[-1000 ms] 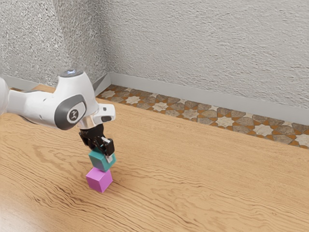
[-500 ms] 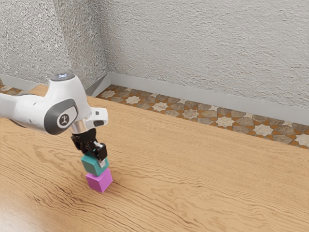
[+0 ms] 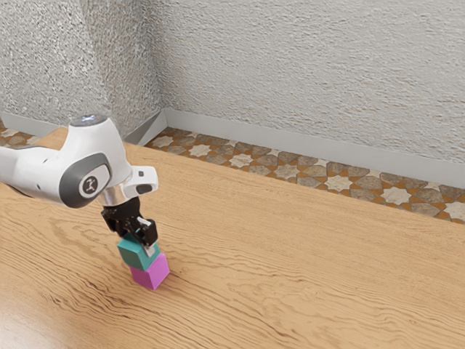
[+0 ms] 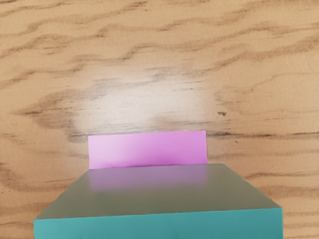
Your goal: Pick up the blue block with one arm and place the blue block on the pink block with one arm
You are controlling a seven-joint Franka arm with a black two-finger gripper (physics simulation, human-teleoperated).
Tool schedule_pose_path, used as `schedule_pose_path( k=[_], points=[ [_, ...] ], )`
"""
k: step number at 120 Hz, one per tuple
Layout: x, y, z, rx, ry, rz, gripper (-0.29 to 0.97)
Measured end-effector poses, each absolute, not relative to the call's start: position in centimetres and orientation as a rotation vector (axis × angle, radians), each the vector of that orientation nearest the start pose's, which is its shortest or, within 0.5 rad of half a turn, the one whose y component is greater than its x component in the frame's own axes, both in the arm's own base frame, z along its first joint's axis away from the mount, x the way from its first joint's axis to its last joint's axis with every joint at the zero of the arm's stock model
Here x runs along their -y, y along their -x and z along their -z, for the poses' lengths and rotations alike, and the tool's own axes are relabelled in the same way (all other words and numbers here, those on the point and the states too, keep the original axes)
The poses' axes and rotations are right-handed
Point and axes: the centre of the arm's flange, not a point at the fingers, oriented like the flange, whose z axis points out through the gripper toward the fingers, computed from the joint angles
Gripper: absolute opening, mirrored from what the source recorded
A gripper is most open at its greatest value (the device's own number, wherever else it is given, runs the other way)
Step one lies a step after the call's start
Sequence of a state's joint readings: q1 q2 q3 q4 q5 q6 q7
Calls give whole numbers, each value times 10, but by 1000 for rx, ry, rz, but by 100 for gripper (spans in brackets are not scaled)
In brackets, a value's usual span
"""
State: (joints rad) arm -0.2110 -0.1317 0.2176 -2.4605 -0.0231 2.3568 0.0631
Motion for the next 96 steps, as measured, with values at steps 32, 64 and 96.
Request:
schedule_pose_path(
  k=[32, 64, 96],
  points=[
    [-3, -478, -341, -41, 3177, 57, 37],
    [-3, -479, -342, -27, 3180, 70, 42],
    [-4, -478, -351, -26, 3188, 99, 59]
  ],
)
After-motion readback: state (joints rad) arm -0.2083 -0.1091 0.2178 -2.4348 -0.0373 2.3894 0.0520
